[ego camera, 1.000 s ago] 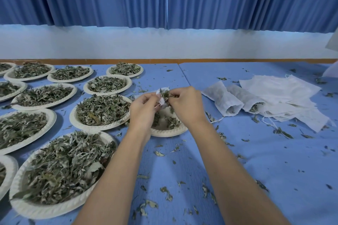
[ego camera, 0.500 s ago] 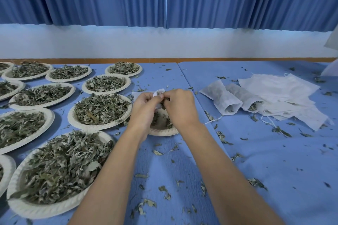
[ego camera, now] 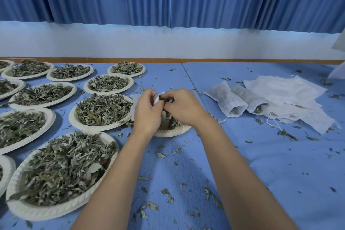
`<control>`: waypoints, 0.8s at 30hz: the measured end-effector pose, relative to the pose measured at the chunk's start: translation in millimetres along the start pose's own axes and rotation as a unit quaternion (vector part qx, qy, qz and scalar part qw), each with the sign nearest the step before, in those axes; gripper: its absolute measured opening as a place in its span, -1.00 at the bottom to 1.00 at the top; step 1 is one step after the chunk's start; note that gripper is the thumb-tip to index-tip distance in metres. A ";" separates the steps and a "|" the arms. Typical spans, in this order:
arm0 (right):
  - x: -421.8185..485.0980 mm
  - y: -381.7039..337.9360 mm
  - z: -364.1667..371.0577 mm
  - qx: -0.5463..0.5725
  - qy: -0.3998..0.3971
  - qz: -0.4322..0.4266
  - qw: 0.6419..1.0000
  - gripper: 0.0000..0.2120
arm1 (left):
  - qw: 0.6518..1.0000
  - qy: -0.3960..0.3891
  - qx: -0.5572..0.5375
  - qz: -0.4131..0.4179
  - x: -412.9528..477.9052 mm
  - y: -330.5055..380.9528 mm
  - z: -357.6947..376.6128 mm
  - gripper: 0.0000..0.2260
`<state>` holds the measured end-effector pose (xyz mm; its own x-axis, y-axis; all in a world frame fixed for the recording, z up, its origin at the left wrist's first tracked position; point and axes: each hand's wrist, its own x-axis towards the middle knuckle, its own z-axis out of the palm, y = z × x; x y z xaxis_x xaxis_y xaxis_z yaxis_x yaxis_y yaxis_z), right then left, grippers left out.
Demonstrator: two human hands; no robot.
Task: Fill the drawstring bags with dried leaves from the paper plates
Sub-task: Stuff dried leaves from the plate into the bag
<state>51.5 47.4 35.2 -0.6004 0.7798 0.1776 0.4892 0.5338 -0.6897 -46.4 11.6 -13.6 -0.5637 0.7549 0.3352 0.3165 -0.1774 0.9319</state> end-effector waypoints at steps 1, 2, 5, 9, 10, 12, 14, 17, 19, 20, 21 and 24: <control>-0.2 0.1 -1.3 0.013 -0.007 0.006 1.000 -0.69 | 1.000 0.002 0.018 0.011 0.1 -0.2 0.2 -0.73; 0.4 0.4 -2.3 0.024 -0.010 0.014 1.000 -0.67 | 0.999 0.006 0.033 0.019 0.6 -0.4 0.3 -0.72; 3.4 4.0 -2.5 0.052 0.012 0.037 0.998 -0.67 | 0.998 0.029 0.047 0.030 1.7 -0.9 1.7 -0.71; 6.3 7.7 -0.1 0.066 0.070 0.055 0.994 -0.67 | 0.998 0.055 0.019 0.016 0.0 1.2 2.8 -0.74; 6.4 8.1 0.4 0.083 0.086 0.063 0.991 -0.69 | 0.998 0.062 -0.012 -0.004 0.8 2.3 2.5 -0.77; 6.0 8.4 1.0 0.134 0.114 0.075 0.982 -0.73 | 0.992 0.063 -0.094 -0.054 3.0 5.6 2.2 -0.84; 5.4 7.7 2.1 0.164 0.136 0.074 0.974 -0.78 | 0.983 0.057 -0.147 -0.089 4.7 7.8 1.9 -0.89; 4.7 5.5 7.3 0.154 0.169 0.053 0.972 -0.81 | 0.974 0.050 -0.189 -0.112 4.0 10.1 1.9 -0.96; 4.0 3.9 12.2 0.133 0.186 0.038 0.973 -0.80 | 0.973 0.046 -0.193 -0.118 3.3 10.8 3.0 -0.89; 3.3 3.2 14.2 0.120 0.193 0.032 0.973 -0.79 | 0.974 0.043 -0.190 -0.116 3.1 11.2 3.9 -0.83; 2.6 2.2 15.4 0.106 0.197 0.025 0.974 -0.77 | 0.975 0.042 -0.189 -0.112 2.8 11.8 4.7 -0.80; 1.1 2.2 15.5 0.118 0.202 0.013 0.972 -0.74 | 0.976 0.049 -0.188 -0.097 2.4 12.3 5.5 -0.84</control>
<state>42.2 44.4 23.0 -0.2687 0.8821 0.3868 0.3125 0.4597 -0.8313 -39.7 14.7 -2.2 -0.6618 0.7360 0.1424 -0.0951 -0.2709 0.9579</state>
